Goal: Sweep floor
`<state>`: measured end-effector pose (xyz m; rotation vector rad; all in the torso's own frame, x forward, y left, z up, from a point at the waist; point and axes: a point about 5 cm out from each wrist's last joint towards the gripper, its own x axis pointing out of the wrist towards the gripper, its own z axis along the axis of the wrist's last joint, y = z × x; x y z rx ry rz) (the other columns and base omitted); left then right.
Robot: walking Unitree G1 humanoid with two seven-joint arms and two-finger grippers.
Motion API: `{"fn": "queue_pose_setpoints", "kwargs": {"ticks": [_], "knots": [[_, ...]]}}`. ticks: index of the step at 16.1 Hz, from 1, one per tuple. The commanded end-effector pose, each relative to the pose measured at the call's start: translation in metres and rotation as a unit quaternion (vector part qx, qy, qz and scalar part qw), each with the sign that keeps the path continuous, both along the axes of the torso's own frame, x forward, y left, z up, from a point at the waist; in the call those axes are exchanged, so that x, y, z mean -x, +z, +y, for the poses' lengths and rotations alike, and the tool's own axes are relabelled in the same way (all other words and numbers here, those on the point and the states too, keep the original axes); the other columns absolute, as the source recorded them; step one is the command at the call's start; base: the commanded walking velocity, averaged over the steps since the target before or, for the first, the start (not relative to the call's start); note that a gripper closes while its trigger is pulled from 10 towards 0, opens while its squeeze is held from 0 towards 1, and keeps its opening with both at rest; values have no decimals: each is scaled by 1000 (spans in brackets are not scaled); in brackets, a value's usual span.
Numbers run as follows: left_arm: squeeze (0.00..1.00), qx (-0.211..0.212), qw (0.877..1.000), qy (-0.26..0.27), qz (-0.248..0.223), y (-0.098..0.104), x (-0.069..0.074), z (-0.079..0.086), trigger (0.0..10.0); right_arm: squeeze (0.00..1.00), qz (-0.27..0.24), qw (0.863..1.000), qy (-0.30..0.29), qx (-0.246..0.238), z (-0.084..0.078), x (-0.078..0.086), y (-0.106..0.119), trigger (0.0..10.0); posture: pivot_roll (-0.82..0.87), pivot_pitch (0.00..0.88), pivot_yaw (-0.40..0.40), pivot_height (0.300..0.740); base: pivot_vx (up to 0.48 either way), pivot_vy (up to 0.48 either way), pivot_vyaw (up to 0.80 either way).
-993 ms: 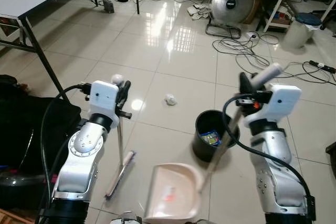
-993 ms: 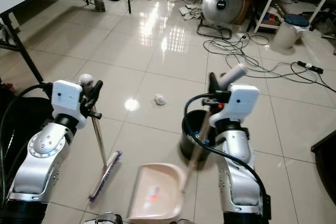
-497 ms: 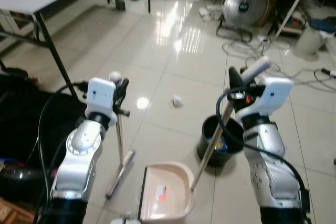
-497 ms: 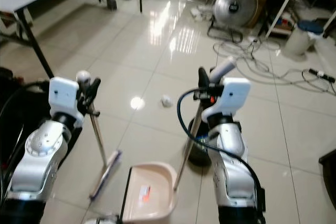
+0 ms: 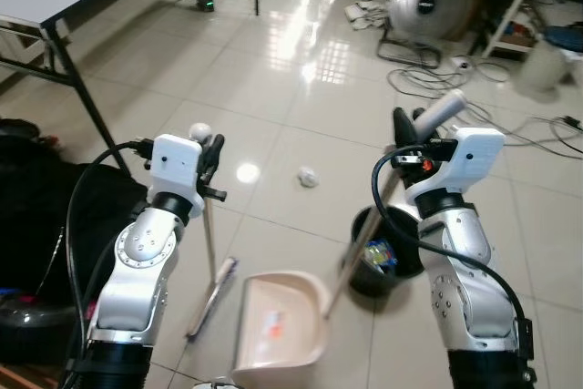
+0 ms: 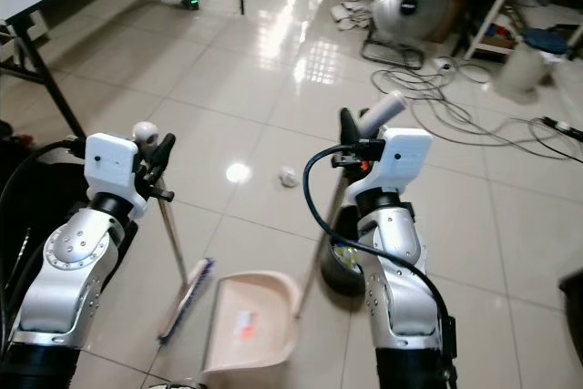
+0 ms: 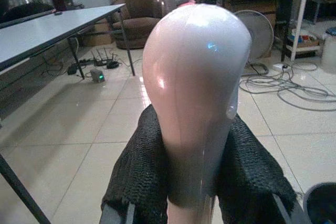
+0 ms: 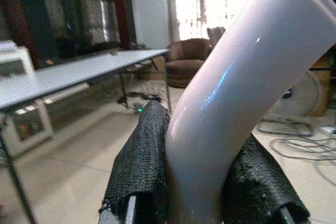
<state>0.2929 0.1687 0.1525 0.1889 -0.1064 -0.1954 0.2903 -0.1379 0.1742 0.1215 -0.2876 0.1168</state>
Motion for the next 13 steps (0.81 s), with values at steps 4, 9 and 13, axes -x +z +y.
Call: {"fn": "queue_pose_setpoints", "kwargs": {"ticks": [4,9,13], "knots": [[0,-3,1000,10,-6,2,8,5,10000,0,-77,997,15,-1,3,-5,26,10000,109,54,-72,740,426,0,0],[0,-10,1000,19,-5,1,7,11,10000,0,-87,995,38,-6,7,-9,29,10000,98,56,-71,740,423,0,0],[0,-16,999,31,-9,5,4,19,10000,0,-81,994,50,-47,11,-9,28,10000,93,66,-74,740,426,0,0]]}}
